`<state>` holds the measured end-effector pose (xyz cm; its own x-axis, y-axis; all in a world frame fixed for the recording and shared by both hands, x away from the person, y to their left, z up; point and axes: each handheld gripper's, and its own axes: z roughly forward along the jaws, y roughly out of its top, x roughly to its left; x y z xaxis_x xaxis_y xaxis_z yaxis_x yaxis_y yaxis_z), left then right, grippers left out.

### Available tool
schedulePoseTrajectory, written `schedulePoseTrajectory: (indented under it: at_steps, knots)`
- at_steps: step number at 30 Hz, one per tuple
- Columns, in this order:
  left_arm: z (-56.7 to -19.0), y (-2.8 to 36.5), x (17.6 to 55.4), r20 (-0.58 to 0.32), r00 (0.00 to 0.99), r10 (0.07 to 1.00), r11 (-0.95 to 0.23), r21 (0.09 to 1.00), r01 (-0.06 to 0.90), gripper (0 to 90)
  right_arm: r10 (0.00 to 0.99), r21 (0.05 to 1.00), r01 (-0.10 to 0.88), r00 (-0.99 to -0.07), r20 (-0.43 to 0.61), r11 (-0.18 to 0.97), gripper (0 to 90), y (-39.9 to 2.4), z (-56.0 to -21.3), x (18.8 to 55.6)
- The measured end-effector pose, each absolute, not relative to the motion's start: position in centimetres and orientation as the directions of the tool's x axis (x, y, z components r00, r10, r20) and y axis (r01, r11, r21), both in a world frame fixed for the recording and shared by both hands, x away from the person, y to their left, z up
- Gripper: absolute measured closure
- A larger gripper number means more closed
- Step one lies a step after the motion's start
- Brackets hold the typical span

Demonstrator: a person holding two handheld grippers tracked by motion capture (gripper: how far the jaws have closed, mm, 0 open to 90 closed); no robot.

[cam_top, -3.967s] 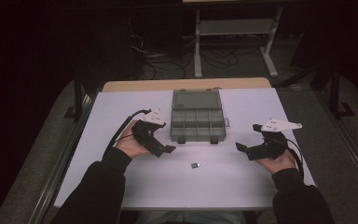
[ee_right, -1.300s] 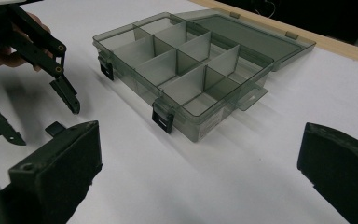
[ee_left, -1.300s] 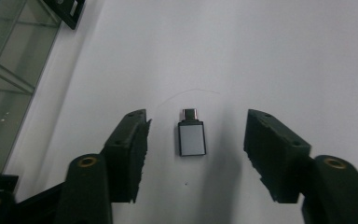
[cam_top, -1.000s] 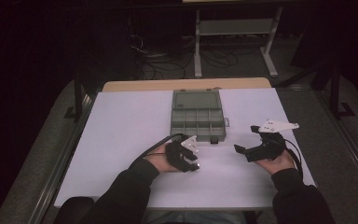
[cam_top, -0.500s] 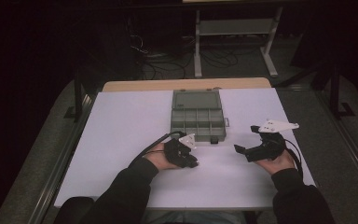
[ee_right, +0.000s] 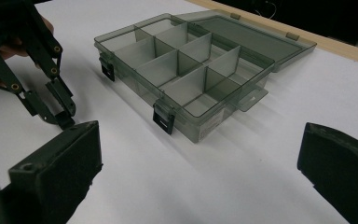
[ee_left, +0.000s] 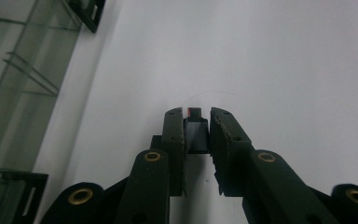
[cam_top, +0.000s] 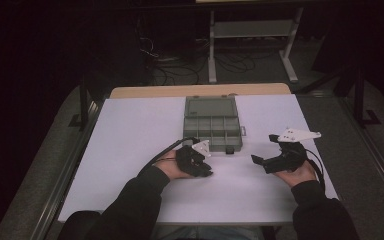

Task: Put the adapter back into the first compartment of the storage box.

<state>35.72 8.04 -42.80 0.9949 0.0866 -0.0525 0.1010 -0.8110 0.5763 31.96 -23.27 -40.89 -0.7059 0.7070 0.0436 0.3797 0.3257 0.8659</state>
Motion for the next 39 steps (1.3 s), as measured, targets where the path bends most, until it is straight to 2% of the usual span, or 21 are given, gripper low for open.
schedulePoseTrajectory:
  at_steps: [39]
  knots:
    - [-38.6,11.6,39.3,-0.013,0.981,0.192,-0.778,0.607,0.16,76.2,0.703,0.867,0.377,-0.709,0.044,0.326,0.0,-23.2,-40.8,31.9]
